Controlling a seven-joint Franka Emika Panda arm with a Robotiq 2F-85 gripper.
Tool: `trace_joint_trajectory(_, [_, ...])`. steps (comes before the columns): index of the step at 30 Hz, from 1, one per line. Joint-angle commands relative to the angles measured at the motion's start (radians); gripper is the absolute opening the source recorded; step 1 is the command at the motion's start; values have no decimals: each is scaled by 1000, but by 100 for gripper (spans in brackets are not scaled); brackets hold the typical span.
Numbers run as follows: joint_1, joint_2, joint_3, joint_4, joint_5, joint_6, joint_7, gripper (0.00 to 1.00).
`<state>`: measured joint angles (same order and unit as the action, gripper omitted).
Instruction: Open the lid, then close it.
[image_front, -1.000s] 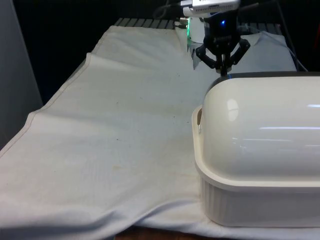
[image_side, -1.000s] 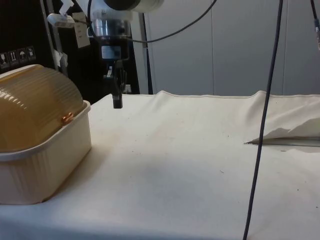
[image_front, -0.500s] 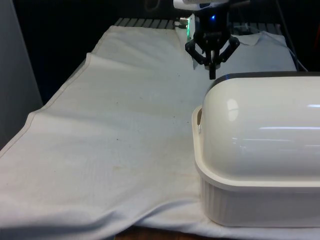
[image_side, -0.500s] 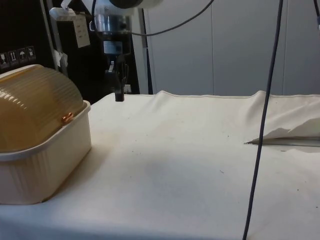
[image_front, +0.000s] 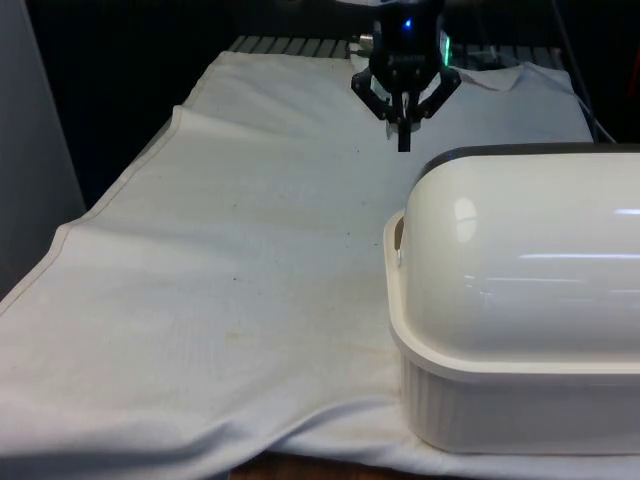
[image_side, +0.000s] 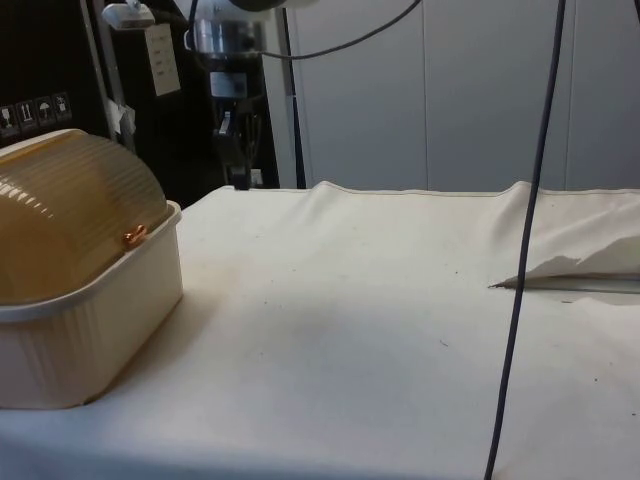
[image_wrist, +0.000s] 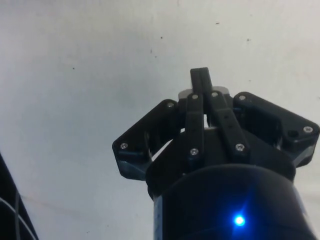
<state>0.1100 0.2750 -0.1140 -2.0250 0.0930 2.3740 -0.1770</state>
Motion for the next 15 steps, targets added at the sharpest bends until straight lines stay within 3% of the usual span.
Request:
trace_joint_trajectory(1, [3,-4,-8,-1,-19,5,17,0])
trace_joint_trajectory(15, [2,0,-37,2,-31,19,42,0])
